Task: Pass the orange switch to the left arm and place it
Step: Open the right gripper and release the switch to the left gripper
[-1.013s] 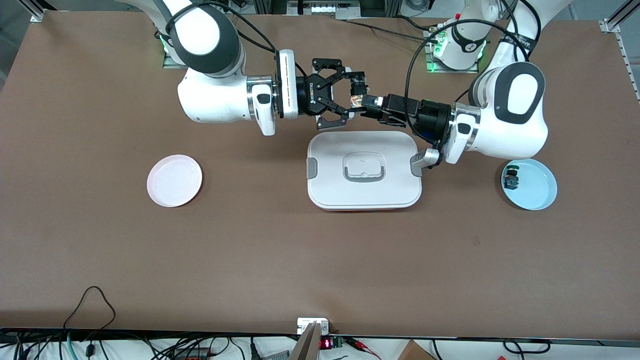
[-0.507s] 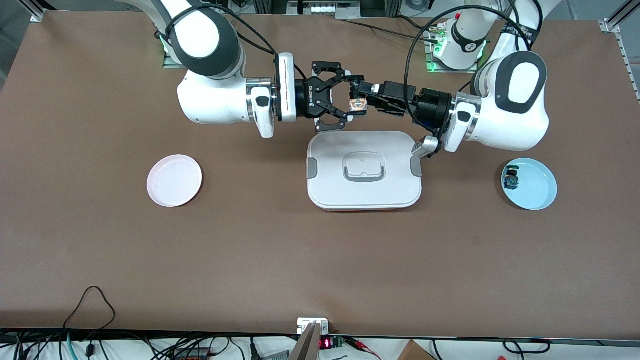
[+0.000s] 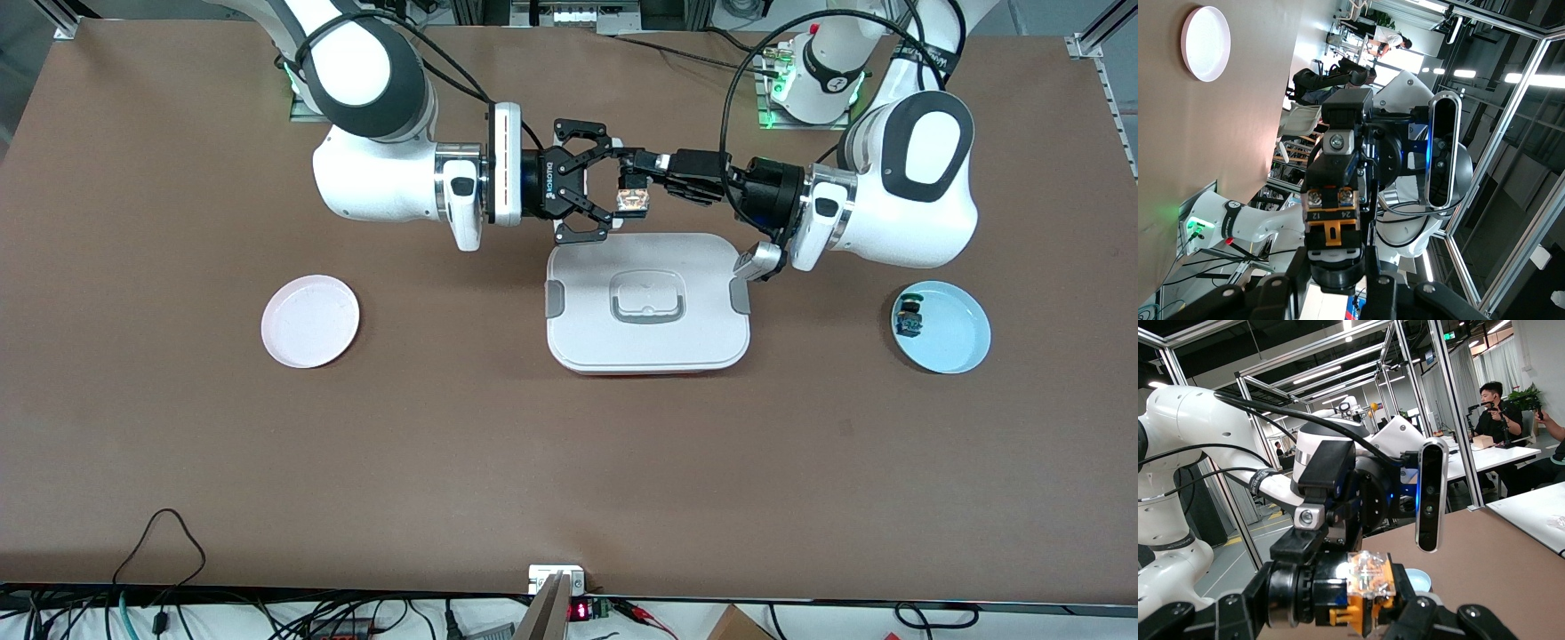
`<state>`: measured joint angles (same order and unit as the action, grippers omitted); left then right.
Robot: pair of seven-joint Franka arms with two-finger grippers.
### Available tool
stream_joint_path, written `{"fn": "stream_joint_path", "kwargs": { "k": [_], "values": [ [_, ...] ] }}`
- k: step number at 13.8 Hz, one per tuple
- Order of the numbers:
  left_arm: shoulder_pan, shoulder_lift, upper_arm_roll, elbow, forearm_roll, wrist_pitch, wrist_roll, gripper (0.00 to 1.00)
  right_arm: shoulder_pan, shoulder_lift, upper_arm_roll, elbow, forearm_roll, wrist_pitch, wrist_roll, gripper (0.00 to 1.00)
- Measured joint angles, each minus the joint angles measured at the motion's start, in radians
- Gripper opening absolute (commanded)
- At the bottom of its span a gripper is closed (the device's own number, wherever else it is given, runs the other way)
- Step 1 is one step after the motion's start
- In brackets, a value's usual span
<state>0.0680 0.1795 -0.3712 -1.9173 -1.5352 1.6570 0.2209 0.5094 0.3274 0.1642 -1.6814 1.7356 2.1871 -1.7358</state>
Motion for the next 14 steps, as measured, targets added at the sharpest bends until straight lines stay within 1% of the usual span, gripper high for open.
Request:
{"fn": "stream_joint_path", "kwargs": {
  "k": [3, 7, 10, 13, 14],
  "values": [
    [0.000, 0.000, 0.000, 0.000, 0.000, 0.006, 0.001, 0.31, 0.000, 0.000, 0.000, 0.000, 0.001, 0.004, 0.000, 0.01],
    [0.000, 0.000, -0.001, 0.001, 0.000, 0.015, 0.001, 0.27, 0.000, 0.002, 0.000, 0.001, 0.005, 0.009, -0.002, 0.01],
    [0.000, 0.000, -0.001, 0.003, 0.000, 0.016, 0.001, 0.21, 0.000, 0.002, -0.001, 0.002, 0.005, 0.009, -0.003, 0.01],
    [0.000, 0.000, -0.001, 0.004, 0.000, 0.016, 0.002, 0.21, 0.000, 0.002, -0.001, 0.003, 0.006, 0.009, -0.003, 0.01],
    [0.000, 0.000, -0.001, 0.005, 0.000, 0.016, 0.002, 0.21, 0.000, 0.002, -0.001, 0.003, 0.006, 0.009, -0.003, 0.08]
  ]
}}
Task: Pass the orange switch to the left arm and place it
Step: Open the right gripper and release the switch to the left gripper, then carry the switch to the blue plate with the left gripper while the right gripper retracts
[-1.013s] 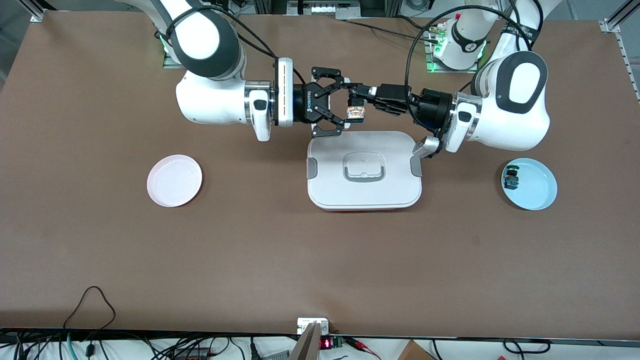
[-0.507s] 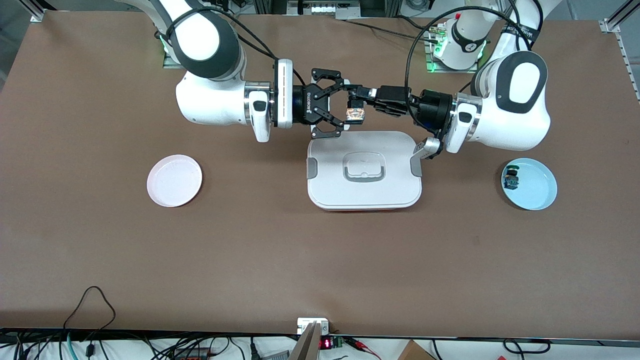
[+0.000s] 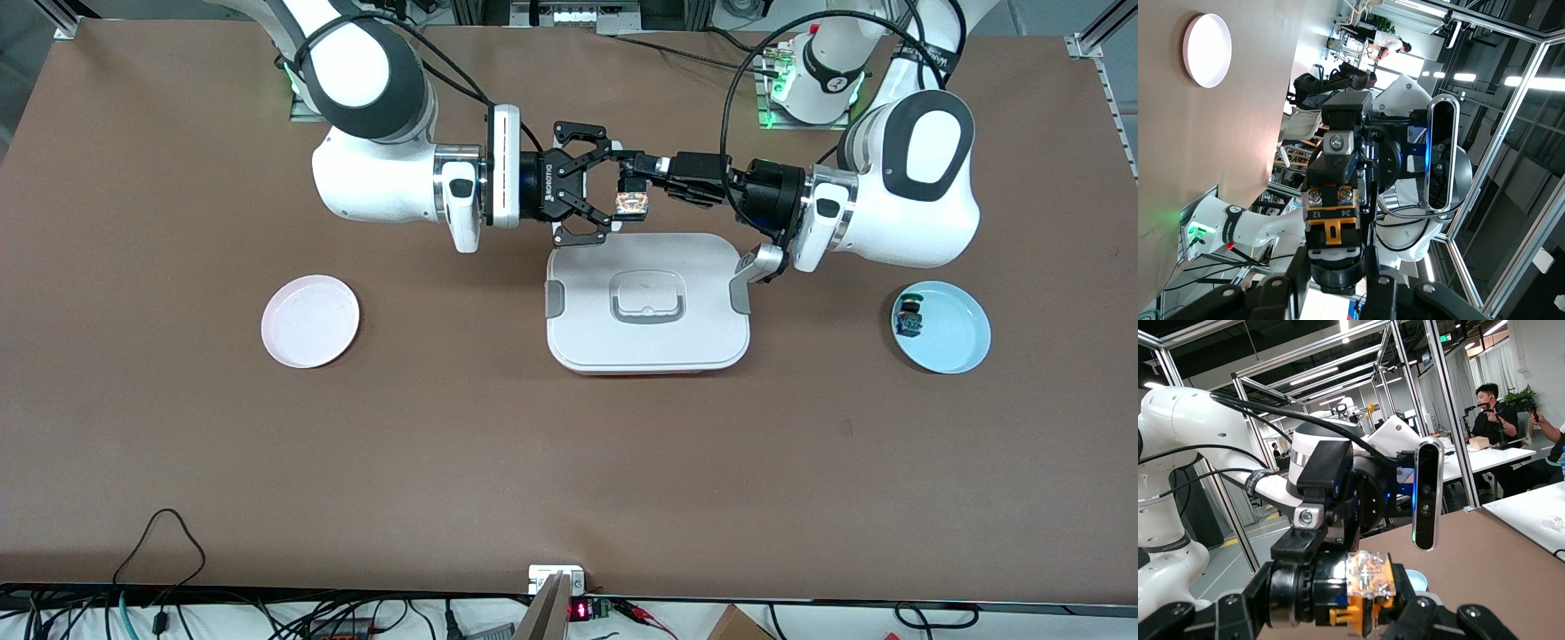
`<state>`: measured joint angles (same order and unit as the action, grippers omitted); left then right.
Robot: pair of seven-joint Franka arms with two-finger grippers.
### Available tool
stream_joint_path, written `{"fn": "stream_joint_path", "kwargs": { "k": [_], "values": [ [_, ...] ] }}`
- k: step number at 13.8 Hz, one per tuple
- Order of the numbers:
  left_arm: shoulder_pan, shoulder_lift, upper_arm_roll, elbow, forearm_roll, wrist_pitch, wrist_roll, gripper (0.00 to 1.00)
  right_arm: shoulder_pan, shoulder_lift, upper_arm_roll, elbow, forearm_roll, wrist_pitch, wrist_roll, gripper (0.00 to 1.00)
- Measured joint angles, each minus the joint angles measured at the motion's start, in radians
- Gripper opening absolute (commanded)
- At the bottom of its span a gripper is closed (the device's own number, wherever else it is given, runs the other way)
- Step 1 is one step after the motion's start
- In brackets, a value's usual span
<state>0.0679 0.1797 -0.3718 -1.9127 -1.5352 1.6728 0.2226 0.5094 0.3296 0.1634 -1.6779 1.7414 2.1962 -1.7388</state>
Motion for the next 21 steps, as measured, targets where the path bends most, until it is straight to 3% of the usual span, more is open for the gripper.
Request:
{"fn": "stream_joint_path", "kwargs": {
  "k": [1, 2, 13, 18, 21],
  "values": [
    [0.000, 0.000, 0.000, 0.000, 0.000, 0.000, 0.000, 0.21, 0.000, 0.000, 0.000, 0.000, 0.000, 0.000, 0.000, 0.72],
    [0.000, 0.000, 0.000, 0.000, 0.000, 0.000, 0.000, 0.21, 0.000, 0.000, 0.000, 0.000, 0.000, 0.000, 0.000, 1.00],
    [0.005, 0.000, 0.000, 0.002, 0.000, 0.011, 0.007, 0.21, 0.010, -0.004, -0.005, 0.000, 0.003, 0.002, -0.010, 1.00],
    [0.010, 0.000, 0.004, 0.009, 0.003, 0.017, 0.008, 0.21, -0.074, -0.029, -0.012, -0.014, 0.003, -0.003, -0.010, 1.00],
    [0.023, 0.000, 0.008, 0.029, 0.073, 0.018, 0.008, 0.21, -0.130, -0.068, -0.015, -0.061, 0.002, -0.004, -0.010, 1.00]
  ]
}}
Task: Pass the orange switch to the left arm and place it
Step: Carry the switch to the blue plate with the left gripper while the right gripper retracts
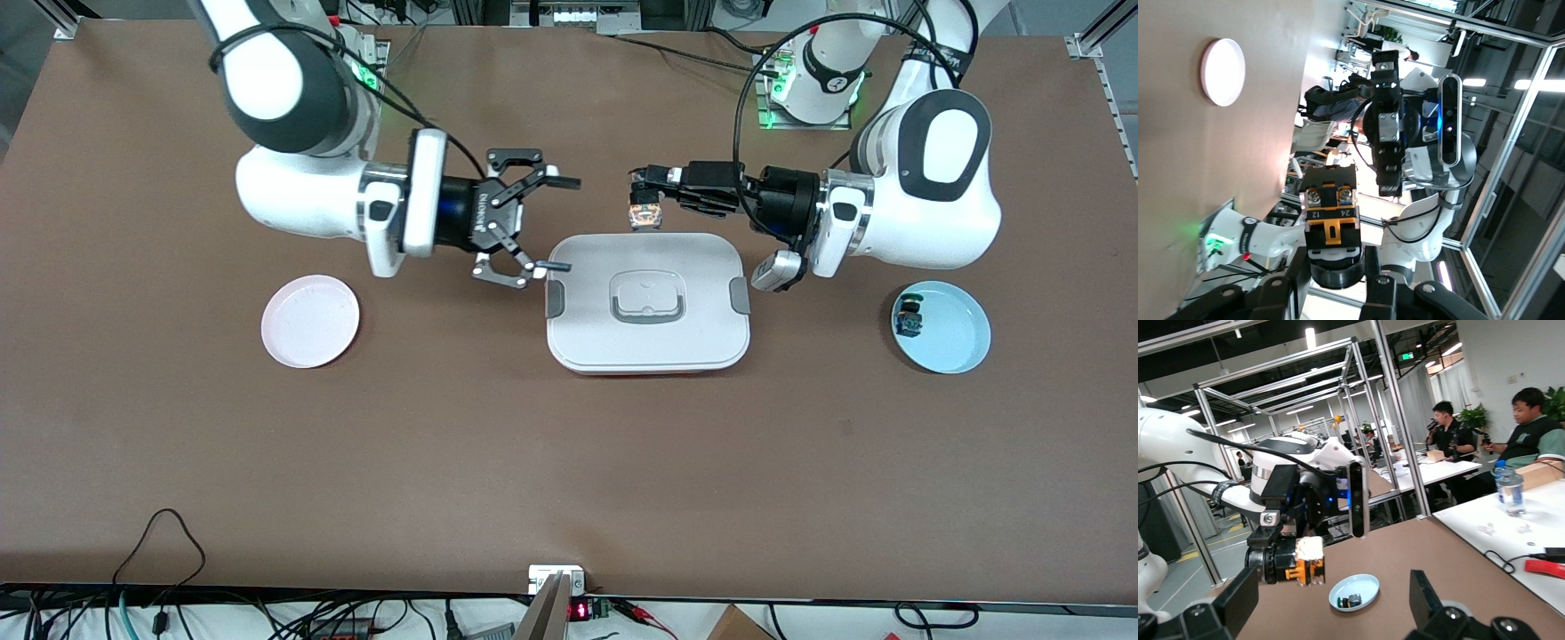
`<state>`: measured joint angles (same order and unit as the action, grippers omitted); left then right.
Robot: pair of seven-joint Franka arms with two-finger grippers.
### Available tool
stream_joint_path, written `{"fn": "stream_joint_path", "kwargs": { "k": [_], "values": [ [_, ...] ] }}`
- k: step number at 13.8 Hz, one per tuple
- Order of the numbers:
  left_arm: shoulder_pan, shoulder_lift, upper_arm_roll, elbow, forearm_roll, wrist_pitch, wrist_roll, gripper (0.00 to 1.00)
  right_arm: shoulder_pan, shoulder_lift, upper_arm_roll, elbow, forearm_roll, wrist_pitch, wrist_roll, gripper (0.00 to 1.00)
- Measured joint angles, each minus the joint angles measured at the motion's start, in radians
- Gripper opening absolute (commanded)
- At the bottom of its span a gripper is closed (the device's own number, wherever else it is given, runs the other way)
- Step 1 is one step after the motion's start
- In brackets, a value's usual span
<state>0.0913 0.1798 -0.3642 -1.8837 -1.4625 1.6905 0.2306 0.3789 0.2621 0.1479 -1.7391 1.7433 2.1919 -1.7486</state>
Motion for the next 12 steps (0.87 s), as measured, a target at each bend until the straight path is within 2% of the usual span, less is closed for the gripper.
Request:
{"fn": "stream_joint_path", "kwargs": {
  "k": [3, 5, 7, 10, 12],
  "values": [
    [0.028, 0.000, 0.001, 0.041, 0.171, -0.017, 0.000, 0.21, -0.053, -0.050, -0.001, -0.066, -0.020, -0.004, 0.000, 1.00],
    [0.064, 0.000, 0.001, 0.085, 0.363, -0.069, 0.000, 0.21, -0.098, -0.072, -0.002, -0.097, -0.070, -0.039, 0.001, 1.00],
    [0.106, 0.001, 0.004, 0.127, 0.538, -0.118, 0.012, 0.21, -0.155, -0.074, -0.004, -0.109, -0.162, -0.106, 0.042, 1.00],
    [0.127, 0.015, 0.005, 0.191, 0.790, -0.154, 0.069, 0.20, -0.234, -0.077, -0.006, -0.110, -0.353, -0.218, 0.240, 1.00],
    [0.131, 0.031, 0.005, 0.223, 0.929, -0.156, 0.132, 0.20, -0.249, -0.086, -0.006, -0.108, -0.442, -0.235, 0.381, 1.00]
  ]
}}
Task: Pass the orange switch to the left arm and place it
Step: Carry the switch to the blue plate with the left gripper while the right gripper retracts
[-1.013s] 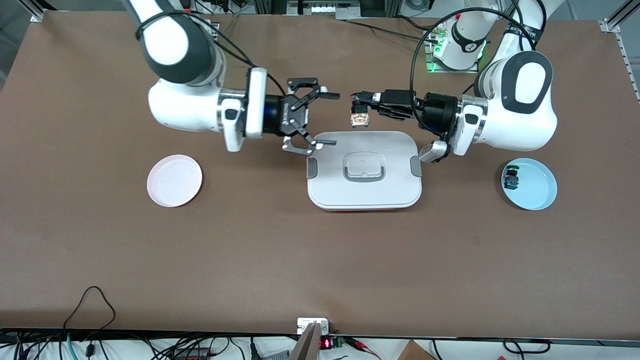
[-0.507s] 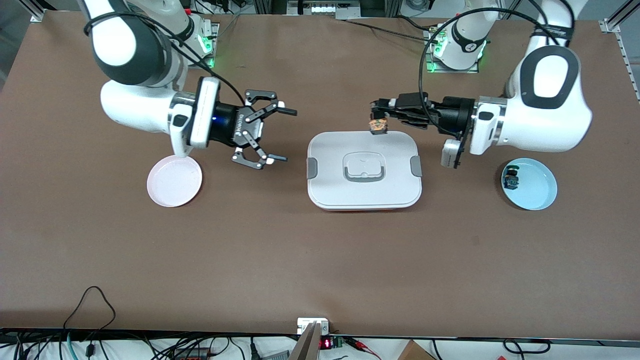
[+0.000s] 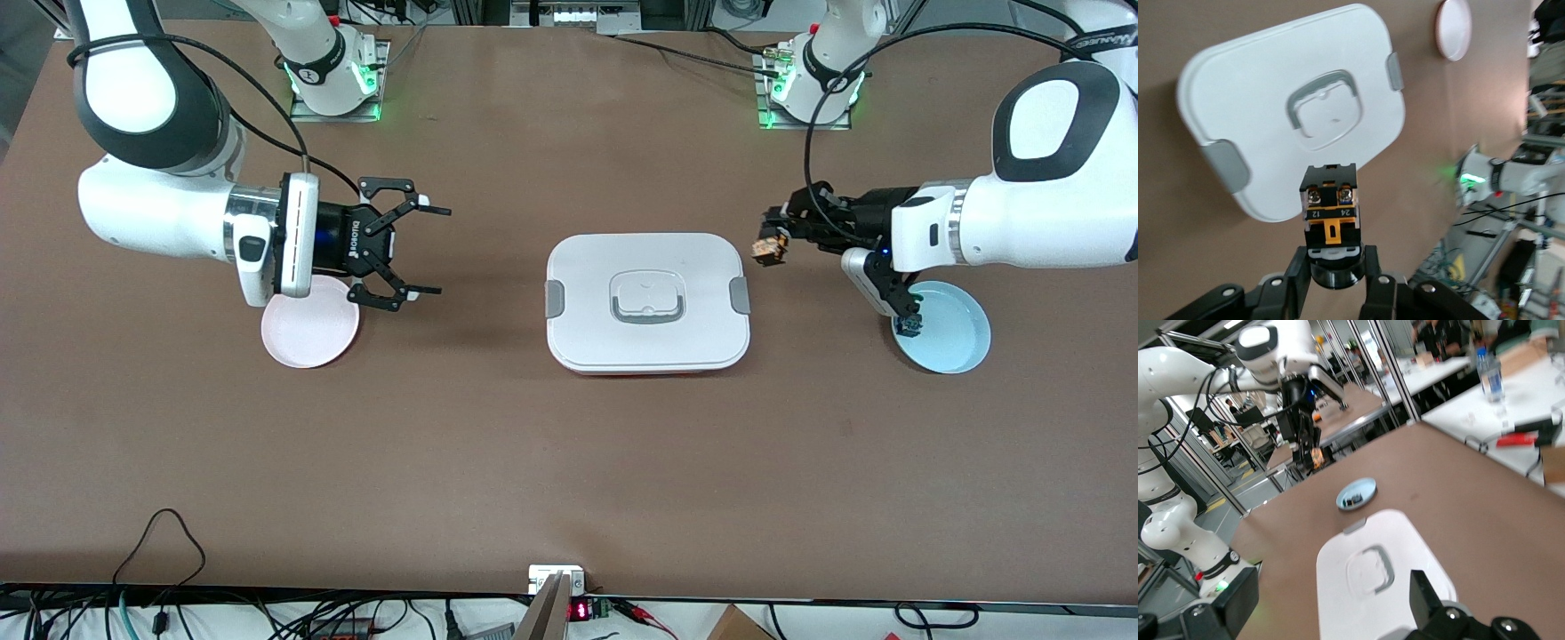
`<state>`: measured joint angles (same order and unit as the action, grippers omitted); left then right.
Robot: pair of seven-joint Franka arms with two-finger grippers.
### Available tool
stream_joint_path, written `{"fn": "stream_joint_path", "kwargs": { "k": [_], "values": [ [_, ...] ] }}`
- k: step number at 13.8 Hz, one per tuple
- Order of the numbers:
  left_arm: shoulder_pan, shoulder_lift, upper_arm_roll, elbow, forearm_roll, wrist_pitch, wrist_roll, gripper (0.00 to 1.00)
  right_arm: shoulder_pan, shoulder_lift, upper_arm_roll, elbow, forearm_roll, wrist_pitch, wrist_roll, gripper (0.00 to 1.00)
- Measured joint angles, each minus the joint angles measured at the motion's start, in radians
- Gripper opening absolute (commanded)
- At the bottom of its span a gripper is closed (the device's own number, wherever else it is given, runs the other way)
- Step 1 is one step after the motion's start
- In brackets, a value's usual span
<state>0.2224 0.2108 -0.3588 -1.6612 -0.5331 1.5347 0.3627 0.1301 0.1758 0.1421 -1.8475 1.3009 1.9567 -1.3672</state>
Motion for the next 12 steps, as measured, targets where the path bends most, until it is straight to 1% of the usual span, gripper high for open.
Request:
{"fn": "stream_joint_path", "kwargs": {
  "k": [4, 6, 8, 10, 12],
  "values": [
    [0.070, 0.053, 0.004, 0.028, 0.308, 0.000, 0.228, 0.20, 0.001, -0.026, 0.003, 0.001, -0.200, -0.001, 0.361, 1.00],
    [0.093, 0.097, 0.004, 0.065, 0.482, 0.001, 0.340, 0.20, 0.001, -0.039, 0.002, 0.004, -0.318, -0.001, 0.575, 1.00],
    [0.095, 0.130, 0.004, 0.094, 0.636, 0.001, 0.413, 0.20, 0.001, -0.046, 0.002, 0.020, -0.459, -0.001, 0.784, 1.00],
    [0.100, 0.161, 0.004, 0.099, 0.752, 0.007, 0.474, 0.20, 0.001, -0.048, 0.002, 0.040, -0.605, -0.005, 1.007, 1.00],
    [0.123, 0.206, 0.005, 0.098, 0.853, 0.060, 0.563, 0.19, 0.001, -0.050, 0.002, 0.055, -0.810, -0.034, 1.197, 1.00]
  ]
}}
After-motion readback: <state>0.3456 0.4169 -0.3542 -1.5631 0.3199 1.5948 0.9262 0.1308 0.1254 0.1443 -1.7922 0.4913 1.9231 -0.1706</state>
